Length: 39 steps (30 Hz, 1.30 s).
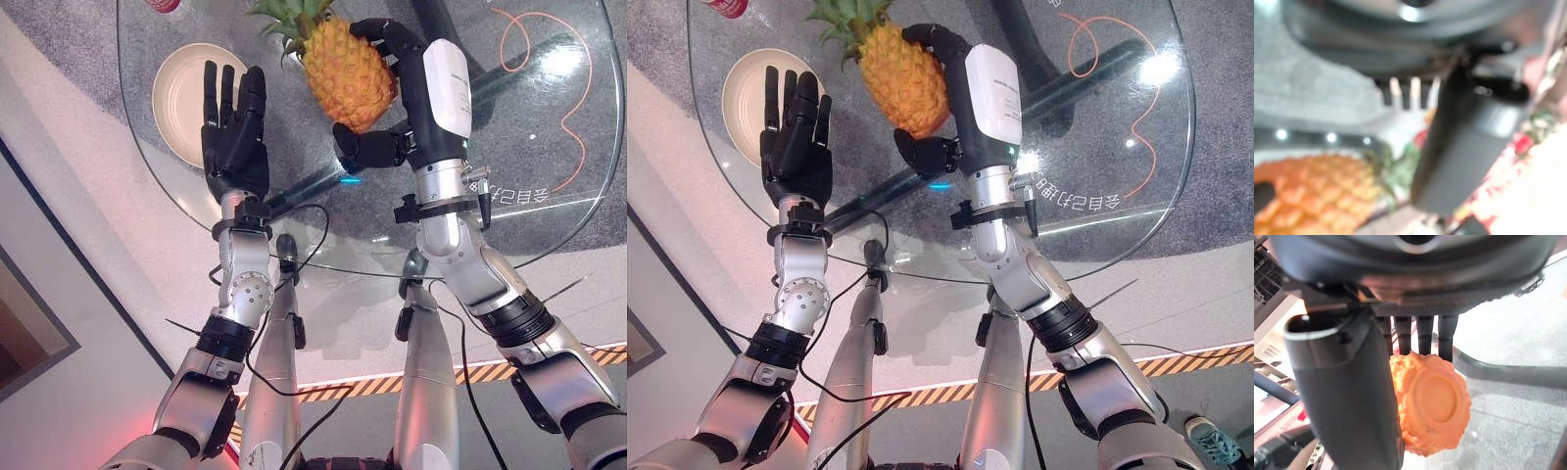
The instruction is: Pick up the fruit to the plate
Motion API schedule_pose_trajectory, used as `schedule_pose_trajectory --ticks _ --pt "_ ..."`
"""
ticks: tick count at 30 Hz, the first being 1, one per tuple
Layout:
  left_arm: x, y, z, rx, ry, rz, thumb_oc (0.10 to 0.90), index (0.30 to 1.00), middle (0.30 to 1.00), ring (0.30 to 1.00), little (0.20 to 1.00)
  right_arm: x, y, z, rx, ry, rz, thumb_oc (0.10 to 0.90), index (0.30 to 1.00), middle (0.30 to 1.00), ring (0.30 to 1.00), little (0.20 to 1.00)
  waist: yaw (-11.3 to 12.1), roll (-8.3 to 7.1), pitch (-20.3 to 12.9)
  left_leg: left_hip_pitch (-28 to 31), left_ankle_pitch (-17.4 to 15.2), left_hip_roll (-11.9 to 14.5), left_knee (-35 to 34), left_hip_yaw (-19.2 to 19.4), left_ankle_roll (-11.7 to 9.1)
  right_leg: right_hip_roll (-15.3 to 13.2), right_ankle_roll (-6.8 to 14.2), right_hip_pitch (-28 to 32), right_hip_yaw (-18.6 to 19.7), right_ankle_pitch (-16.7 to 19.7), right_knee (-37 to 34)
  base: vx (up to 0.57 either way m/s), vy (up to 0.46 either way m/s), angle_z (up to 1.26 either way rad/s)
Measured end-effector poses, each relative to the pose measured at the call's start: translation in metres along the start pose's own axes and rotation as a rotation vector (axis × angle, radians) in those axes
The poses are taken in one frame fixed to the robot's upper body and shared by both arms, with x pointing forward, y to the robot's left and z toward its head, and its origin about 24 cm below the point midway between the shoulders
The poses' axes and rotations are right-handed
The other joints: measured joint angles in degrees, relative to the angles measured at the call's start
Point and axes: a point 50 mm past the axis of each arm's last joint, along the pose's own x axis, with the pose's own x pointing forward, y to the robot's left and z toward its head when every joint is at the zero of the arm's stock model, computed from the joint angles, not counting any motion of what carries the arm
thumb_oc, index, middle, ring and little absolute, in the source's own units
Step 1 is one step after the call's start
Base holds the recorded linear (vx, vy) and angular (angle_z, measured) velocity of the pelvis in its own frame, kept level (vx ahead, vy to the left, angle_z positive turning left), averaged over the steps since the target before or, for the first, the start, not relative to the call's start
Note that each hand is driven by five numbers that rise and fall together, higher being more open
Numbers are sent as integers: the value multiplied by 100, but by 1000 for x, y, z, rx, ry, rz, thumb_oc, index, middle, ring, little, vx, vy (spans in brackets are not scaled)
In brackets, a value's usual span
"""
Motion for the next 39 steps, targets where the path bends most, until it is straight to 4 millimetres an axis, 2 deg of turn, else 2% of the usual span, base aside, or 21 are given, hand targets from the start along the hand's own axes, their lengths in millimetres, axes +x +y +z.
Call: schedule_pose_trajectory --ticks 9,39 --pt "0 -4 -1 0 4 -67 800 900 900 900 900 -2 7 2 4 -15 77 100 300 300 300 200 4 0 0 0 0 -1 -5 1 0 -1 0 -2 0 0 -5 0 0 0" --pt "-1 1 3 23 3 -79 800 900 900 900 900 4 1 8 -1 -71 192 100 300 300 300 200 121 0 0 0 1 -2 -28 -7 0 -1 1 -5 -10 -1 -14 0 0 0"
